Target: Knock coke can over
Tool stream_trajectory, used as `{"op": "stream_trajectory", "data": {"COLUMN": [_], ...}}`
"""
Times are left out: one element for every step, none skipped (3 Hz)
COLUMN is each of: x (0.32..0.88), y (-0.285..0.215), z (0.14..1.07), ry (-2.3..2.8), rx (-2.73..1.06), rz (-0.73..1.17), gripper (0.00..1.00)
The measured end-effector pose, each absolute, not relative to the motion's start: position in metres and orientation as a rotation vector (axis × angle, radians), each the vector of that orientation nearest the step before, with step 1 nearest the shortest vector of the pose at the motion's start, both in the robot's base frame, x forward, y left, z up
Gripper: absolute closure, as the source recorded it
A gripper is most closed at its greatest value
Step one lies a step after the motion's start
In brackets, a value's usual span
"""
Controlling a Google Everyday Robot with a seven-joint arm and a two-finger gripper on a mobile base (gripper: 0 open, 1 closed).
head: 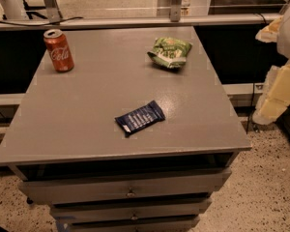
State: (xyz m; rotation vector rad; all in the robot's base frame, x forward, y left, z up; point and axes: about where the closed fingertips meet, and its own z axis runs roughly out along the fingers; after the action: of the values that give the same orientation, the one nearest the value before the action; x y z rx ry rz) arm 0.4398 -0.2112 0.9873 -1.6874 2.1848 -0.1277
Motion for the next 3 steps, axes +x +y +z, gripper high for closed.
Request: {"op": "stream_trajectory", "data": {"x": [0.460,0.509,0.557], "y": [-0.191,-0.147,-0.104], "z": [0.970,0.945,0.937], "ry": [2.138,2.003,1.885], "rx": [-1.658,-1.594,-1.511], "rz": [-0.033,0.123,0.262], "gripper": [0.00,0.00,0.00]}}
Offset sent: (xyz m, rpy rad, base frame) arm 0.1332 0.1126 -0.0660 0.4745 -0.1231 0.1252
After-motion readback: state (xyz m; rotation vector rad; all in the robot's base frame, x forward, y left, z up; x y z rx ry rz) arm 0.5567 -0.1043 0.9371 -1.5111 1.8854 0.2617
